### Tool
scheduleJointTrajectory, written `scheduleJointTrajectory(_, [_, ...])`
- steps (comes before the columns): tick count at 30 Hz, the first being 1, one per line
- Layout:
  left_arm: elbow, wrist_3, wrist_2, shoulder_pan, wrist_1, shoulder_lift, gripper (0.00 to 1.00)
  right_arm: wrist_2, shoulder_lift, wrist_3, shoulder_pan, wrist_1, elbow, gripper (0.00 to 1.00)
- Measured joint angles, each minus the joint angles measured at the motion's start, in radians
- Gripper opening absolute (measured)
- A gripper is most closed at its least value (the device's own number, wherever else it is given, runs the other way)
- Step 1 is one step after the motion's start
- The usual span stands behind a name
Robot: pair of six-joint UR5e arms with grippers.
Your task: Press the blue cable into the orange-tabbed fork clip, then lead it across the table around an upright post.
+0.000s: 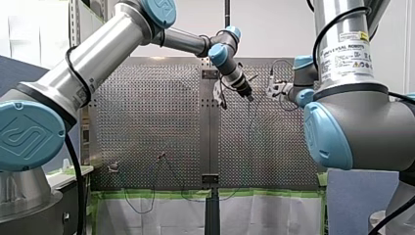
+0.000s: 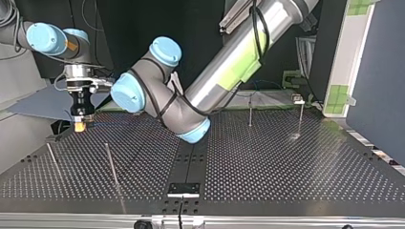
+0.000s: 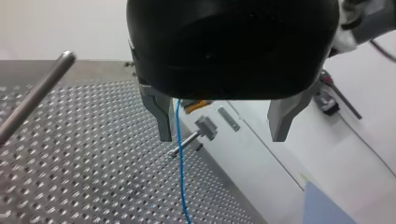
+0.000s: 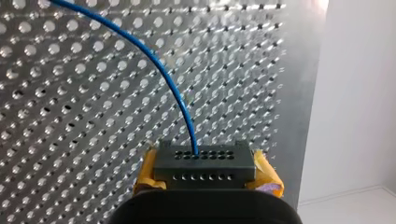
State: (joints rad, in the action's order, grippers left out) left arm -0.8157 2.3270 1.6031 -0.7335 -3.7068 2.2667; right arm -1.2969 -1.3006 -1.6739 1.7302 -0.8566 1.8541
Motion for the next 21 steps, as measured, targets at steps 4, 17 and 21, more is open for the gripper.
scheduleJointTrajectory(4, [0.000, 0.022, -0.002, 0.014, 0.022, 0.003, 1.00, 0.002, -0.009, 0.002, 0.007, 0.001, 0.001, 0.00])
scheduleJointTrajectory(17, [0.000, 0.045, -0.017, 0.069, 0.113, 0.028, 1.00, 0.012, -0.026, 0.005, 0.028, 0.013, 0.003, 0.00])
scheduleJointTrajectory(21, [0.000, 0.057, -0.025, 0.081, 0.136, 0.030, 1.00, 0.017, -0.028, 0.005, 0.032, 0.015, 0.003, 0.00])
